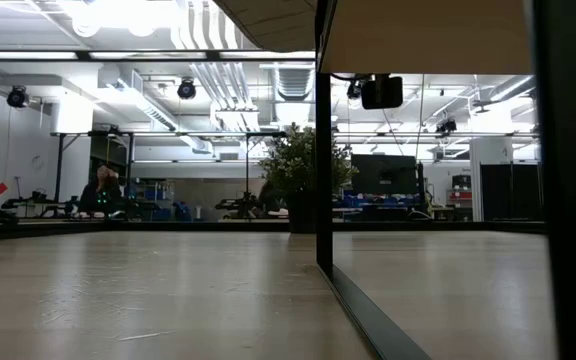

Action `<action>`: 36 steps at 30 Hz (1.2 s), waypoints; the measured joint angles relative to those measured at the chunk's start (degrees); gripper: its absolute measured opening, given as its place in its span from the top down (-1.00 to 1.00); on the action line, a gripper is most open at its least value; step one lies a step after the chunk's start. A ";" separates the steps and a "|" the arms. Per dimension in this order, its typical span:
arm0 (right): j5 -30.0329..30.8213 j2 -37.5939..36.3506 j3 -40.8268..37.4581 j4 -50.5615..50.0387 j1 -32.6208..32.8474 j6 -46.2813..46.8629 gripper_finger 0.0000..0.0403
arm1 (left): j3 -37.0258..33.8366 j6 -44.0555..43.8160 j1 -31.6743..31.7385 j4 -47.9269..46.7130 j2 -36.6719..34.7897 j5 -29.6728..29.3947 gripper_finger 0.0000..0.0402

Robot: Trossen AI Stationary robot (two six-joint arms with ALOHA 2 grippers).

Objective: Pick and place slides into the shelf
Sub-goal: Put the gray slide on the shelf

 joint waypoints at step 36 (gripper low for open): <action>-10.85 -7.22 0.06 -9.49 5.04 -3.76 0.83 | 1.56 -20.20 0.27 16.56 -8.09 -1.84 -0.24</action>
